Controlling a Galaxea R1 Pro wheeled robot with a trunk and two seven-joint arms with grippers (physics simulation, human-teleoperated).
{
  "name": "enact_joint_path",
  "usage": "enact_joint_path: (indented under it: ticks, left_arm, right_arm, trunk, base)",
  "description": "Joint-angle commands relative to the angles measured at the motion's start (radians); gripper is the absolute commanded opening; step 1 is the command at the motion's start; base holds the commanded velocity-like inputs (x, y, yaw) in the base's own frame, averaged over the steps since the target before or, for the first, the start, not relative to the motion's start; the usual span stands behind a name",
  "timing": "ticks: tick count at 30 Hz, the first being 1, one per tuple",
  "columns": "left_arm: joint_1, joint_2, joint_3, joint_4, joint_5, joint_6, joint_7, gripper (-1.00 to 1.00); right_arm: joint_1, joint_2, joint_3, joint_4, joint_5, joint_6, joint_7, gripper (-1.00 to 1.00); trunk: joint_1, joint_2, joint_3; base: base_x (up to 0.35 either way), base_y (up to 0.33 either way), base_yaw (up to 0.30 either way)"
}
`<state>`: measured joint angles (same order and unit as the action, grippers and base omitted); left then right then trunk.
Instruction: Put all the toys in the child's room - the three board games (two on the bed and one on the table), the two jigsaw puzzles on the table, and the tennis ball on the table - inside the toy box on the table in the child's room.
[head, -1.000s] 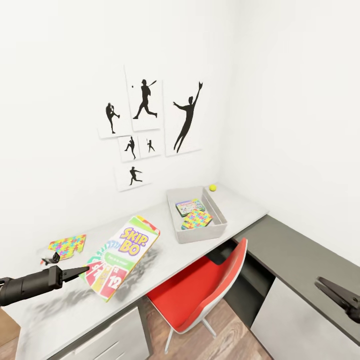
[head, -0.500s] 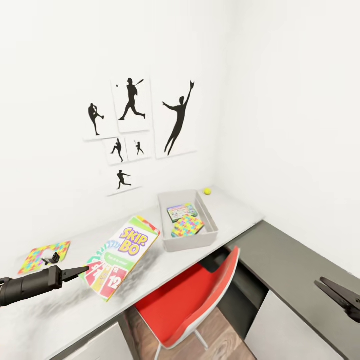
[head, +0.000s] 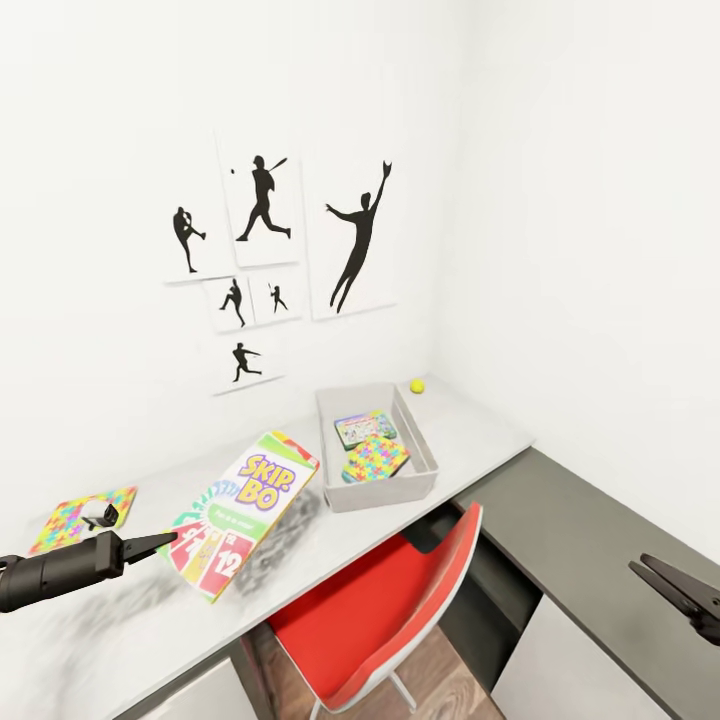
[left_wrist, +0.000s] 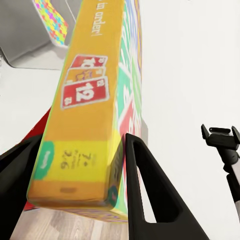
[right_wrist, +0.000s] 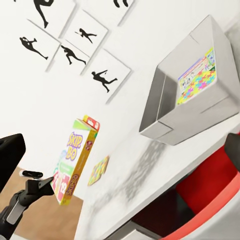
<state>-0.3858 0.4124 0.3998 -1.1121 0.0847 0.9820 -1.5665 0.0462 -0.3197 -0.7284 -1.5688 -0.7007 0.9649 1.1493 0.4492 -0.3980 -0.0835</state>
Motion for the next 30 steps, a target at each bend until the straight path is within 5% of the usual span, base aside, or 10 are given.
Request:
enact_joint_path:
  ticks: [1, 15, 30]
  left_arm:
    - [-0.001, 0.0, 0.0, 0.0, 0.0, 0.011, -0.004, -1.0]
    - [-0.001, 0.0, 0.001, 0.0, 0.001, 0.011, -0.004, -1.0]
    - [-0.001, 0.0, 0.001, 0.0, 0.001, 0.011, -0.004, -1.0]
  right_arm:
    - [0.0, -0.001, 0.0, 0.0, -0.002, 0.005, 0.001, 1.0]
    - [0.0, -0.001, 0.0, 0.0, -0.002, 0.006, 0.001, 1.0]
    - [0.0, 0.0, 0.0, 0.0, -0.002, 0.006, 0.0, 1.0]
  trunk:
    - [0.001, -0.002, -0.002]
    - [0.001, -0.002, 0.006]
    - [0.001, -0.002, 0.017]
  base:
    - [0.089, 0.0, 0.0]
    - [0.194, -0.015, -0.096]
    - [0.2, -0.152, -0.124]
